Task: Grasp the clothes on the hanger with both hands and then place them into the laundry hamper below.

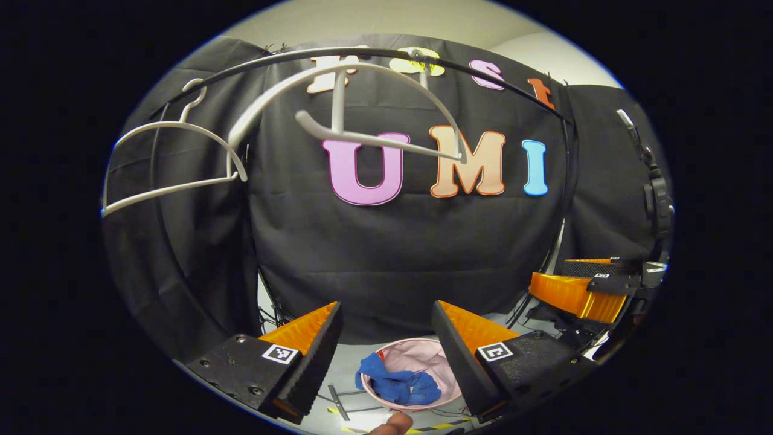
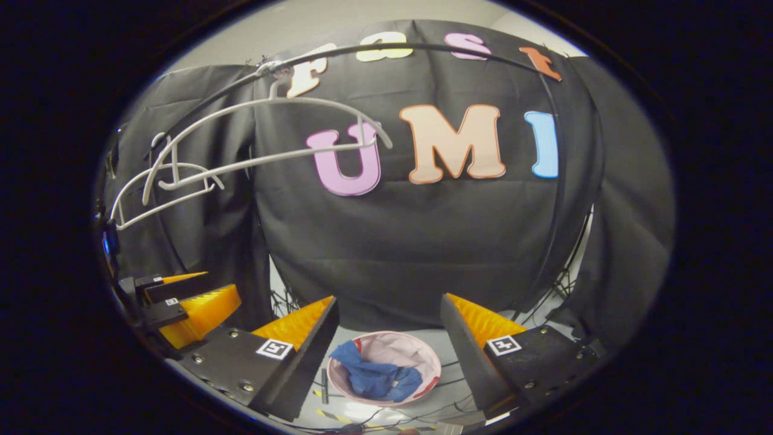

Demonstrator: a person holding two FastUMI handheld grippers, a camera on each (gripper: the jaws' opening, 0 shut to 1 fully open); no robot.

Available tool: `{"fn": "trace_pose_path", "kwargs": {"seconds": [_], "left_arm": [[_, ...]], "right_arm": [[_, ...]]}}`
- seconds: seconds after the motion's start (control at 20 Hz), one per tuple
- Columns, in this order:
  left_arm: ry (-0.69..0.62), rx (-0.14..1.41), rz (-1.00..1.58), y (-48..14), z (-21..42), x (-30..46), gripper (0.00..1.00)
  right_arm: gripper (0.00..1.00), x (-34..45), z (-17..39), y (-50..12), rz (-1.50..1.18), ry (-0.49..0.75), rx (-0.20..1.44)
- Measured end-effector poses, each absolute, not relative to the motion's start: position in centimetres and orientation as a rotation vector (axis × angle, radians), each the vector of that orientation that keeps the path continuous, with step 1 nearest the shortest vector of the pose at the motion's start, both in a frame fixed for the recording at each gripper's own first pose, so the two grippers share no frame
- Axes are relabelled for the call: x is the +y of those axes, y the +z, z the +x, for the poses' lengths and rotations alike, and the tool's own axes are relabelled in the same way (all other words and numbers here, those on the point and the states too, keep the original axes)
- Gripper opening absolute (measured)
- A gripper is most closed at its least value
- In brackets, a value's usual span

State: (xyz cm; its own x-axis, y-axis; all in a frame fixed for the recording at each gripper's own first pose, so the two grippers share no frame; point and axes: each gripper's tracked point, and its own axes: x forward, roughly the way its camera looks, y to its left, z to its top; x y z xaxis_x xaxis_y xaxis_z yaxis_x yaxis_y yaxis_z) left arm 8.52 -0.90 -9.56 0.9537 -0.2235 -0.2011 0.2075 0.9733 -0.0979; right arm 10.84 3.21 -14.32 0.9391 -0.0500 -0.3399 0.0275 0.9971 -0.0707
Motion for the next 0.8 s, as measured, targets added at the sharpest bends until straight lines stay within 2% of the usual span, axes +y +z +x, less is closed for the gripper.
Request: {"fn": "trace_pose_path", "kwargs": {"seconds": [0.4, 0.8], "left_arm": [[-0.214, 0.073, -0.038, -3.7, 5.9, -1.4, 0.94], [-0.209, 0.05, -0.061, -0.2, 5.1, -1.9, 0.94]], "right_arm": [[0.98, 2.5, 9.3, -8.8, -0.071, -0.017, 0.221], [1.0, 1.9, 8.8, -3.4, -0.043, -0.009, 0.13]]}}
